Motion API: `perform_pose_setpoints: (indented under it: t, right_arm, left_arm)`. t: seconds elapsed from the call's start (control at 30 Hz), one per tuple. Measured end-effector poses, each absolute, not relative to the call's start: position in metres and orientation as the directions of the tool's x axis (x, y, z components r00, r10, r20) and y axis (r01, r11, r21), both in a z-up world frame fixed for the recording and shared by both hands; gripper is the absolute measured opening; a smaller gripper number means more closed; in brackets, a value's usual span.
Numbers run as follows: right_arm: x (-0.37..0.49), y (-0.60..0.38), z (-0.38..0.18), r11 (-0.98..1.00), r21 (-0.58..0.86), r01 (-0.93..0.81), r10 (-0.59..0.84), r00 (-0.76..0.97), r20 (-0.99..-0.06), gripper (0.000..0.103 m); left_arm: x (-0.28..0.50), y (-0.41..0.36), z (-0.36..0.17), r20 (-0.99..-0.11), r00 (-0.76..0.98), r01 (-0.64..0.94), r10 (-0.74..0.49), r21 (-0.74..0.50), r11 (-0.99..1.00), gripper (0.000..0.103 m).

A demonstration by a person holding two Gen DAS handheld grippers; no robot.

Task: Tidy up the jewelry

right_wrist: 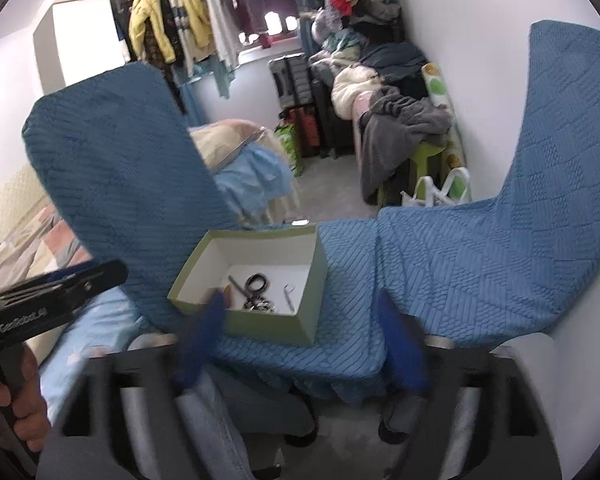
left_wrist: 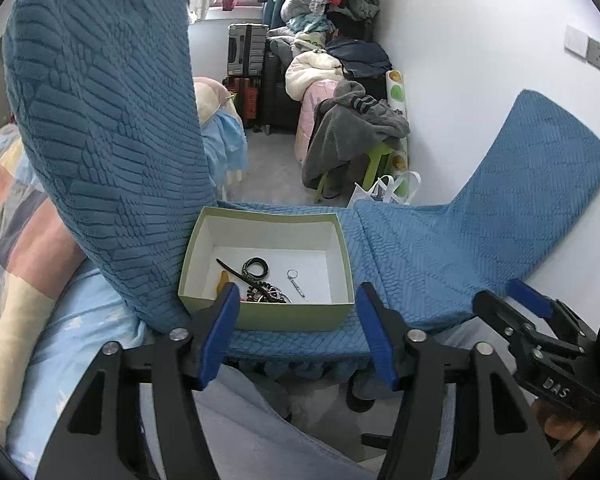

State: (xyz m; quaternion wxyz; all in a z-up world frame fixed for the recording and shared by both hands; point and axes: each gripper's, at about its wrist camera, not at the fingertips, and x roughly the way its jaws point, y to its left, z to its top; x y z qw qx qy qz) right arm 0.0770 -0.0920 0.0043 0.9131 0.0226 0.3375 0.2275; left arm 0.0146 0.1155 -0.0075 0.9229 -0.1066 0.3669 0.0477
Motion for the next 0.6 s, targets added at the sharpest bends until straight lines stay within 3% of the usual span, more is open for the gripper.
perform_pose_setpoints:
  t: [0.1, 0.2, 0.6]
  right_arm:
    - [0.079, -0.093, 0.008, 0.904, 0.176, -0.390, 0.413, 0.686, -0.599, 0.094]
    - [0.080, -0.093, 0.010, 0.908, 0.163, -0.386, 0.403, 0.696, -0.595, 0.103]
    - [0.082, -0.085, 0.007, 0.909, 0.135, -0.394, 0.390, 0.694, -0.605, 0.103]
  left_arm:
    - [0.013, 0.117, -0.005, -0.680, 0.733, -0.175, 0.025, -0.153, 0.973, 0.081]
    - [0.014, 0.119, -0.004, -0.686, 0.727, -0.178, 0.032, -0.143, 0.973, 0.084]
    - [0.011, 0.131, -0.009, -0.704, 0.706, -0.231, 0.074, -0.131, 0.964, 0.087]
